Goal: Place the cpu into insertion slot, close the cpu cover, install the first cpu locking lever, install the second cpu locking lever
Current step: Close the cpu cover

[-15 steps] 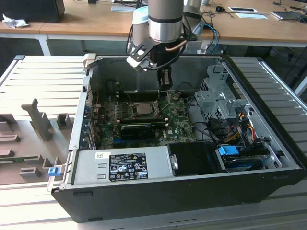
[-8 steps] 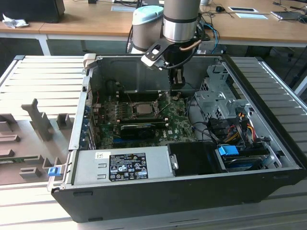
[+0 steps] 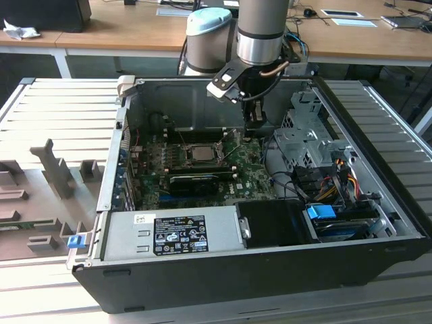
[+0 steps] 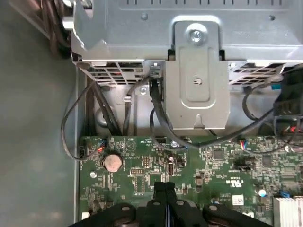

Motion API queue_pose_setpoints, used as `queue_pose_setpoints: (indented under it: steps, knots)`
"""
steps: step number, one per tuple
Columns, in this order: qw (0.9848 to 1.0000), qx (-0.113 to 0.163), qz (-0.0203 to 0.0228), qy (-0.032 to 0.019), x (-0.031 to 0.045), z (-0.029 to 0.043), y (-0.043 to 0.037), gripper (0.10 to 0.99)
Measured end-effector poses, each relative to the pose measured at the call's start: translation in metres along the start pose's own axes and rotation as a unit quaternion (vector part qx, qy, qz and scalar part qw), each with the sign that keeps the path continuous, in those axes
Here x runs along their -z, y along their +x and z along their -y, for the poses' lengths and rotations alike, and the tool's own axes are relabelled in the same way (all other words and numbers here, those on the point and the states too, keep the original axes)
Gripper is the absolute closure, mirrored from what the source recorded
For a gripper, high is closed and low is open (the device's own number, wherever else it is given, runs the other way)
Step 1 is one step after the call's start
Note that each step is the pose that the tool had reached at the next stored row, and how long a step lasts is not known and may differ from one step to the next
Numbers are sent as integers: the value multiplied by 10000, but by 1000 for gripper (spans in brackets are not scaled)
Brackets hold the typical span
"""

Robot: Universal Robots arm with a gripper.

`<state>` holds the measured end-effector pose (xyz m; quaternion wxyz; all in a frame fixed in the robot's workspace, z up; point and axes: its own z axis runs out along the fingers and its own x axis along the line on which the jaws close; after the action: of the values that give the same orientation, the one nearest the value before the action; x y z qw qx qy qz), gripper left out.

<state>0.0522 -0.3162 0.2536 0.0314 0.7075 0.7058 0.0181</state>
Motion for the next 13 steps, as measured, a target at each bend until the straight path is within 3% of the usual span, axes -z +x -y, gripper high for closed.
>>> queue_pose_setpoints:
  steps: [3,5,13]
  knots:
    - [10000,16,-1,4,-7,45,0,980]
    - [10000,18,-1,4,-3,120,0,980]
    - [10000,18,-2,4,1,185,-1,980]
